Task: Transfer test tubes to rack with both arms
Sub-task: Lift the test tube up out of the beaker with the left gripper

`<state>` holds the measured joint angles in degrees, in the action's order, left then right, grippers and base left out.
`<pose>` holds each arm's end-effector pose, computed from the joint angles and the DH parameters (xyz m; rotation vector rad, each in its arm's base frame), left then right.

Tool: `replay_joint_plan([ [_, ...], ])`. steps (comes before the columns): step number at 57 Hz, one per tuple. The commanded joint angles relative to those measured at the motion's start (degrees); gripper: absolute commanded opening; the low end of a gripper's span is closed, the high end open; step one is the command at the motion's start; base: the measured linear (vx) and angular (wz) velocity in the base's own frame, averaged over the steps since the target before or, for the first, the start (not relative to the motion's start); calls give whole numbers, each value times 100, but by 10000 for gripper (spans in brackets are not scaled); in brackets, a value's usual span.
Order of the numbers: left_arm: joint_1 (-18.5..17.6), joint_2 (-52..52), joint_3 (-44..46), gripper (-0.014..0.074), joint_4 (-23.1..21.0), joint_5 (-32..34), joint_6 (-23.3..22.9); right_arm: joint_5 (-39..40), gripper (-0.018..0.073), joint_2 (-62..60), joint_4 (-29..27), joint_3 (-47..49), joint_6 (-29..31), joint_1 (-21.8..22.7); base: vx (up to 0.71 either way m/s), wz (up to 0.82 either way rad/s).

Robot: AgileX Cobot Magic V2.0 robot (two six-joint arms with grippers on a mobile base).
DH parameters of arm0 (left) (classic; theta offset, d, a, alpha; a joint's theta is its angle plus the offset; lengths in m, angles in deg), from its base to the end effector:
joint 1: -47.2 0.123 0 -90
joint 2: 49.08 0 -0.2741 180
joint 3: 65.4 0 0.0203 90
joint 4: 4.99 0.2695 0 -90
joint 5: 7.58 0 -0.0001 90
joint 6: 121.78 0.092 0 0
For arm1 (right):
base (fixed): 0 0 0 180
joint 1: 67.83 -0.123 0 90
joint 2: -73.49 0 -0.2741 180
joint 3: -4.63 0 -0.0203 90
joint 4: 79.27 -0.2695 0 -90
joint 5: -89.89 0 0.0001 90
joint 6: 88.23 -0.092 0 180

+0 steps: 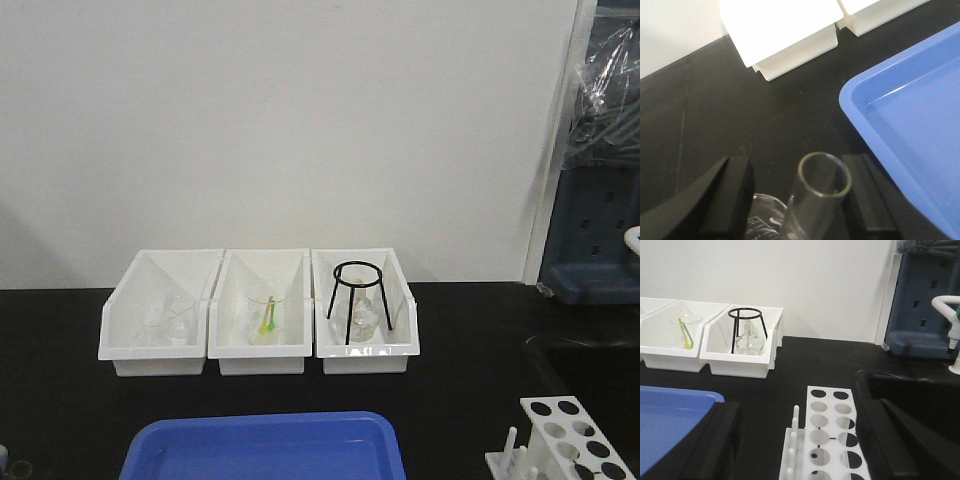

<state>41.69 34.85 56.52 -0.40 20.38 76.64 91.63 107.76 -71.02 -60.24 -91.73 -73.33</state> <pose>0.2353 -0.0262 0.1580 0.5059 1.9296 0.1536 0.1334 0.0132 0.2426 -0.1551 1.6932 0.0135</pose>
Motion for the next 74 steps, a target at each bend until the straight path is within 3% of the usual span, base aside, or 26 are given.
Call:
replay_joint_plan([
  [1, -5, -100, 170, 479, -90, 409, 6, 469, 537, 62, 64, 206, 30, 33, 0, 0],
  [9, -5, -100, 170, 400, -90, 422, -63, 469, 537, 62, 64, 206, 30, 33, 0, 0],
  [19, -5, -146, 170, 199, -90, 412, -647, 473, 536, 62, 64, 206, 30, 33, 0, 0],
  [33, -5, -564, 170, 0, -119, 418, -698, 473, 536, 62, 64, 206, 25, 33, 0, 0],
  [50, -5, -1606, 221, -1, -536, 387, -809, 505, 536, 62, 64, 206, 31, 33, 0, 0],
  [62, -23, -1956, 936, 5, -388, -149, -2093, 742, 535, 62, 45, 206, 4, 33, 0, 0],
  [74, -449, -1734, 1812, 6, 544, -495, -3237, 204, 512, 554, 65, 242, 4, 27, 0, 0],
])
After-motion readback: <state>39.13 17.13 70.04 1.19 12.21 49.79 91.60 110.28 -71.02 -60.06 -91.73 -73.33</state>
